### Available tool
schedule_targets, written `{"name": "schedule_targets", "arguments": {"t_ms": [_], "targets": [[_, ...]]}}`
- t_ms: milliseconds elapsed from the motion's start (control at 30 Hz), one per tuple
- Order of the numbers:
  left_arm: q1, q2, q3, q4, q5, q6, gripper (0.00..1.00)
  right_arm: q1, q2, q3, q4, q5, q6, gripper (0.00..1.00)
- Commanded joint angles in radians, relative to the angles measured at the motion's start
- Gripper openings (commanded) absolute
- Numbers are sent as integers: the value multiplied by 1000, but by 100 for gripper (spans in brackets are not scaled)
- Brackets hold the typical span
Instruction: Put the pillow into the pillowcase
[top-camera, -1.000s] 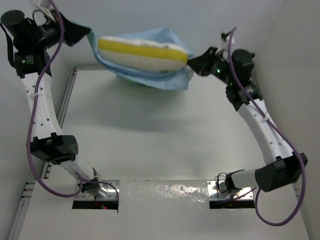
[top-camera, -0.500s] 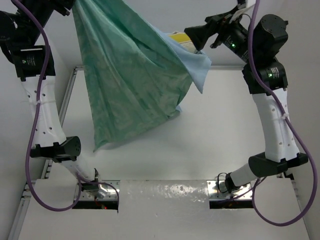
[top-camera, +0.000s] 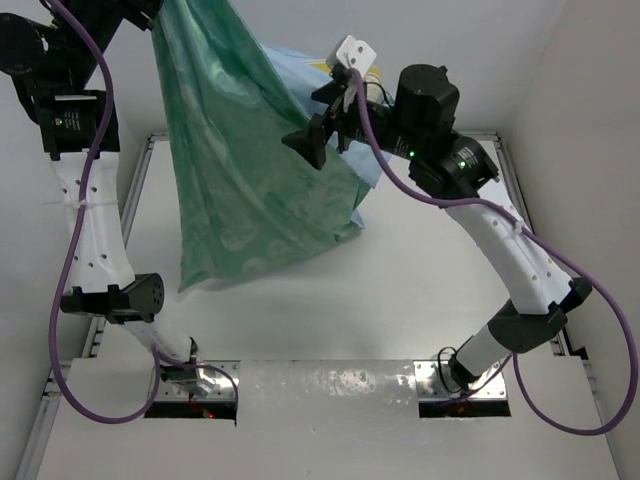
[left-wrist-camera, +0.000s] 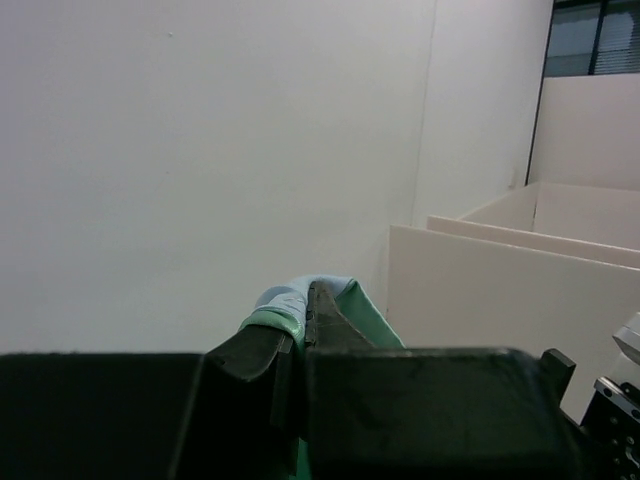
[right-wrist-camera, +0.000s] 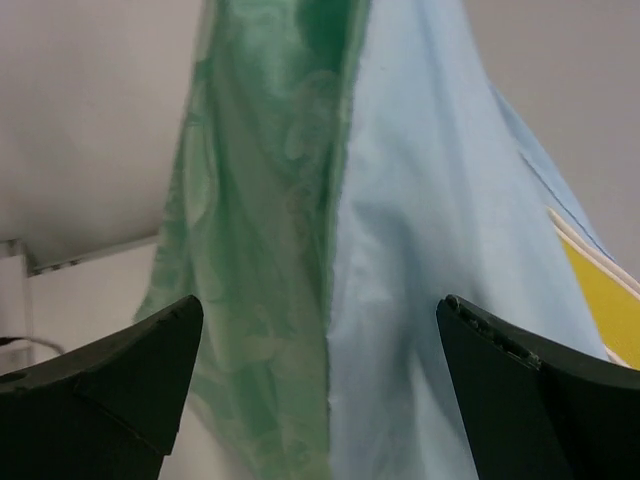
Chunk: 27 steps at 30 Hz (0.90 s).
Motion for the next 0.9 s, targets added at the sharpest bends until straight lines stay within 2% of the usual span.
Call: {"name": "schedule_targets", "arguments": {"t_ms": [0,33,67,100,167,267,333,400,433,467,500,600,633,700,733,833,867], "targets": [[-10,-40,9,3,-28,42,0,31,-21,-81,101,248,-67,99],[-10,-39,12,5,-27,44,0,31,-24,-150,170,337,-70,99],[-10,-40,18,3,-25,45,0,31,-26,-184,201,522,-82,99],[-8,-42,21,3,-22,51,0,33,-24,-206,221,584,-99,99],[-8,-42,29,-1,-20,56,0,31,-17,-249,238,681,-142,98],[-10,-37,43,-1,-13,59,0,28,-6,-312,238,709,-162,98],[-8,-26,54,2,-13,51,0,27,14,-352,308,804,-162,95],[-8,-25,60,6,-11,48,0,16,34,-358,374,908,-168,73],[-8,-25,61,2,-10,56,0,5,49,-364,475,1044,-192,35],[-8,-28,61,2,-11,56,0,-4,51,-363,512,1086,-206,11],[-7,-31,61,-13,-11,76,0,-16,49,-361,546,1105,-218,0],[-5,-40,60,-67,-37,134,0,-119,49,-285,507,1012,-161,0],[13,-40,52,-76,-54,137,0,-206,60,-192,440,977,-72,0],[36,-32,2,-79,-92,149,0,-327,121,-69,347,909,-1,0],[44,-26,-24,-92,-152,168,0,-357,150,78,330,892,21,0],[50,30,-15,-190,-259,235,0,-386,258,362,357,878,-26,0],[49,44,-11,-219,-273,249,0,-386,265,393,391,874,-37,0]]}}
